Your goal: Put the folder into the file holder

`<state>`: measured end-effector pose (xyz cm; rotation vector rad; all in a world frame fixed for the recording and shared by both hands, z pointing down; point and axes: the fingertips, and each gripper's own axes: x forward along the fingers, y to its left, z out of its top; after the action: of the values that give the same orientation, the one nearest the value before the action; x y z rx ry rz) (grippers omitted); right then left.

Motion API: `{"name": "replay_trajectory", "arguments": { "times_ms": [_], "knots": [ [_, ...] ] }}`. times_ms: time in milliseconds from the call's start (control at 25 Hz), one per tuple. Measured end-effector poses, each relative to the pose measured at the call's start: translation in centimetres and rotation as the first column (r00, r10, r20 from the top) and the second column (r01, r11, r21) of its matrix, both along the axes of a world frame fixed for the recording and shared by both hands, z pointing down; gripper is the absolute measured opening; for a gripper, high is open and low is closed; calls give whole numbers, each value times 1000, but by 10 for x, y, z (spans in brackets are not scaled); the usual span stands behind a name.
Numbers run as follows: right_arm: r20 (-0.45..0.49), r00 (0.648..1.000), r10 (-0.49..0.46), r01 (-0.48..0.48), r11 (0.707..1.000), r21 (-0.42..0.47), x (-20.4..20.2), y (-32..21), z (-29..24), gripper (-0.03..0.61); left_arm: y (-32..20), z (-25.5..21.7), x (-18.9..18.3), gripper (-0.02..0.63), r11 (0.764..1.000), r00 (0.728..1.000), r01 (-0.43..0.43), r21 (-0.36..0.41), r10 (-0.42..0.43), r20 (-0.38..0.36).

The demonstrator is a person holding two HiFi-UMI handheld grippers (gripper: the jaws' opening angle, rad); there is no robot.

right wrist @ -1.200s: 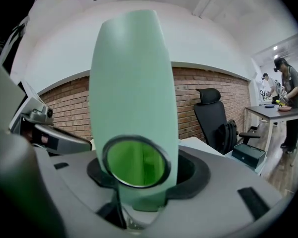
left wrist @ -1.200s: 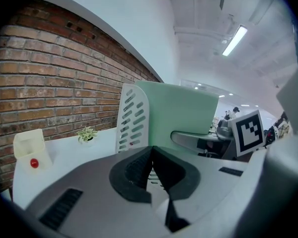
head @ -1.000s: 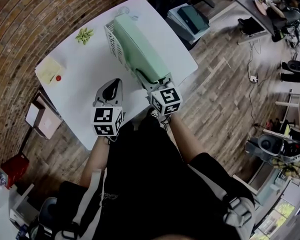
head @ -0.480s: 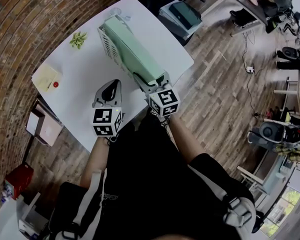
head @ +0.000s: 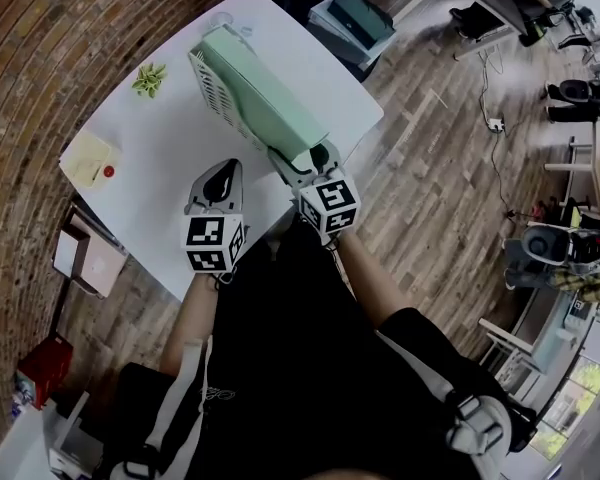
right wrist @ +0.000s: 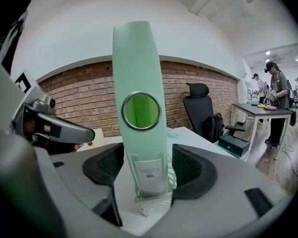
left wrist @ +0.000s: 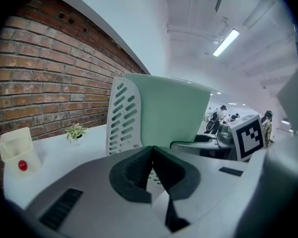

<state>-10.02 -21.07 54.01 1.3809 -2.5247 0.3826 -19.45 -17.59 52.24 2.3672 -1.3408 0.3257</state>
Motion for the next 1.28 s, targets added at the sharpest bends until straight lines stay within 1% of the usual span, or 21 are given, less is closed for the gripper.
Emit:
{"name": "replay_trajectory", "arguments": {
  "times_ms": [360,520,760,840,960,1040,1080,1160,1280],
  "knots": [
    [2,999,41,-41,999,-23,4,14,7,313,9,8,-5,20,999,1000,-22,-25,22,-3],
    [-3,998,57,-57,998,-34,9,21,14,314,7,19,-4,20,999,999,-34,-36,34,11],
    [5,998,70,-70,996,-54,31,42,18,313,17,23,17,20,998,998,-51,-45,52,20],
    [13,997,77,-76,995,-66,42,50,20,300,20,27,28,20,997,999,-50,-53,51,19],
    [17,996,91,-90,992,-85,62,65,21,260,30,30,52,20,996,998,-64,-67,65,21],
    [-7,994,105,-105,991,-88,79,78,23,194,40,28,73,21,994,996,-85,-69,87,20],
    [-23,993,118,-120,989,-88,88,83,24,144,45,27,84,20,993,995,-98,-68,99,19],
    [-56,988,145,-150,984,-92,106,94,26,17,55,25,106,20,990,992,-126,-65,127,20],
    [-87,982,167,-177,976,-125,127,108,34,9,71,24,135,20,984,985,-166,-70,168,24]
  ]
}}
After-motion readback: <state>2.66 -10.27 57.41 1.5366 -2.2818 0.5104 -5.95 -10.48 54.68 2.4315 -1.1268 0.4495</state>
